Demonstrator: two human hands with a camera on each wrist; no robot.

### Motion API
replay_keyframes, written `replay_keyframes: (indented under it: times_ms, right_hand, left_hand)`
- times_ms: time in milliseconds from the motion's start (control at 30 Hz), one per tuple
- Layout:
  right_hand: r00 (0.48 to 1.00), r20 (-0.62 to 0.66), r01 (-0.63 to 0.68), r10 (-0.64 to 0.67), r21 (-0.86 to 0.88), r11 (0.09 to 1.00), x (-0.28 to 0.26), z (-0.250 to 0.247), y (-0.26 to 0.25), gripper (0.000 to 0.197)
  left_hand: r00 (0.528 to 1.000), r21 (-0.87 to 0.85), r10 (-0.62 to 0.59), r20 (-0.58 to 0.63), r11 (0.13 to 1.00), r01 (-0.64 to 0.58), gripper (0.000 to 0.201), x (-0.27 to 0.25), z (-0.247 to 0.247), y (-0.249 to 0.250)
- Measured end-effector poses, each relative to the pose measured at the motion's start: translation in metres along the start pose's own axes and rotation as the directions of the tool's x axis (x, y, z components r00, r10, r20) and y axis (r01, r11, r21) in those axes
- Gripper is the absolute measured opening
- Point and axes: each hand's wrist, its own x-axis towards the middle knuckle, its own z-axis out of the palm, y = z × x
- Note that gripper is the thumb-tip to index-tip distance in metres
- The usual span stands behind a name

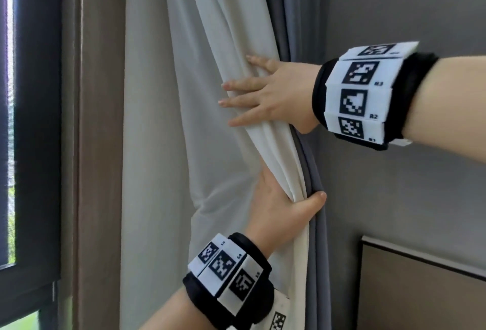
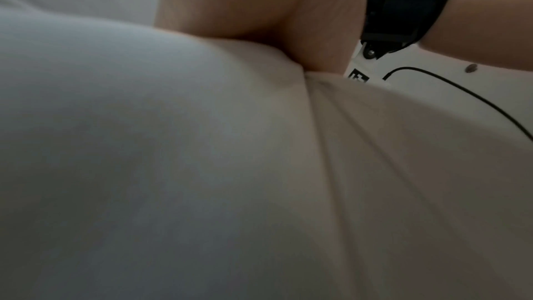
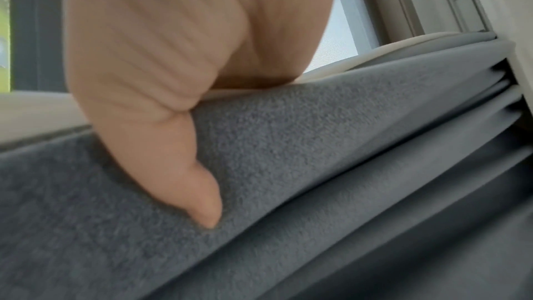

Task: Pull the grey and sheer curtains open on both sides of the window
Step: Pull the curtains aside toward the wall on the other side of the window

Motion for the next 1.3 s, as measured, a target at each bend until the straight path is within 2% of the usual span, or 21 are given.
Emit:
replay_keyframes:
  times_ms: [67,133,233,300,333,367,400,467,500,567,633,667,767,933,1000,1167,1300]
  right_hand:
    - [1.000,0.010,0.003,-0.003,0.014,1.000,0.000,0.012,0.001,0.078]
    - [0.999,0.033,-0.009,0.007,0.064,0.998,0.000,0.024,0.002,0.063]
    - [0.998,0.052,-0.049,0.042,0.135,0.990,-0.004,0.045,0.006,0.054]
    - [0.997,0.044,-0.068,0.061,0.171,0.983,-0.005,0.062,0.007,0.052]
    - [0.997,0.035,-0.075,0.069,0.188,0.979,-0.005,0.070,0.008,0.052]
    - [0.997,0.025,-0.081,0.078,0.203,0.976,-0.004,0.078,0.008,0.051]
    - [0.996,0.018,-0.086,0.084,0.215,0.973,-0.003,0.086,0.007,0.051]
    - [0.996,0.009,-0.089,0.090,0.230,0.969,0.000,0.100,0.006,0.052]
    - [0.996,0.002,-0.091,0.093,0.232,0.968,0.003,0.106,0.005,0.054]
    - [0.995,-0.010,-0.095,0.100,0.240,0.966,0.008,0.116,0.003,0.057]
    - [0.994,-0.019,-0.098,0.106,0.248,0.964,0.016,0.123,0.000,0.062]
    - [0.994,-0.022,-0.101,0.110,0.253,0.962,0.019,0.125,-0.001,0.065]
    - [0.992,-0.030,-0.112,0.125,0.283,0.953,0.033,0.130,-0.004,0.075]
    - [0.983,-0.089,-0.126,0.162,0.315,0.941,0.063,0.131,-0.012,0.097]
    - [0.977,-0.128,-0.118,0.168,0.329,0.937,0.075,0.132,-0.015,0.105]
    - [0.967,-0.217,-0.064,0.133,0.299,0.952,0.098,0.125,-0.021,0.121]
    - [0.965,-0.243,-0.055,0.096,0.172,0.984,0.107,0.124,-0.026,0.115]
  left_hand:
    - [0.999,-0.024,-0.036,0.007,0.999,0.036,0.070,0.003,0.012,0.001]
    - [0.997,-0.071,-0.076,0.033,0.994,0.078,0.075,0.006,0.018,-0.001]
    - [0.985,-0.127,-0.101,0.143,0.985,0.119,0.084,0.009,0.014,-0.009]
    - [0.971,-0.080,-0.155,0.184,0.982,0.171,0.089,0.009,0.003,-0.015]
    - [0.972,-0.009,-0.175,0.159,0.984,0.179,0.097,0.006,-0.005,-0.018]
    - [0.981,0.079,-0.181,0.077,0.981,0.175,0.103,0.005,-0.014,-0.023]
    - [0.984,0.146,-0.167,-0.059,0.974,0.174,0.105,0.005,-0.026,-0.029]
    - [0.933,0.192,-0.115,-0.341,0.963,0.189,0.097,0.008,-0.053,-0.042]
    - [0.896,0.188,-0.123,-0.426,0.957,0.221,0.096,0.011,-0.066,-0.051]
    - [0.852,0.171,-0.257,-0.456,0.914,0.368,0.096,0.021,-0.087,-0.069]
    - [0.837,0.139,-0.401,-0.373,0.867,0.478,0.096,0.029,-0.095,-0.089]
    - [0.850,0.108,-0.434,-0.300,0.870,0.482,0.098,0.030,-0.095,-0.097]
    - [0.923,0.007,-0.382,-0.052,0.924,0.383,0.098,0.032,-0.086,-0.110]
    - [0.918,0.013,-0.354,0.178,0.934,0.358,0.104,0.042,-0.056,-0.118]
    - [0.923,0.003,-0.315,0.220,0.947,0.323,0.111,0.050,-0.043,-0.119]
    - [0.932,0.033,-0.293,0.211,0.955,0.293,0.129,0.068,-0.018,-0.130]
    - [0.938,0.030,-0.283,0.201,0.959,0.282,0.130,0.081,-0.002,-0.142]
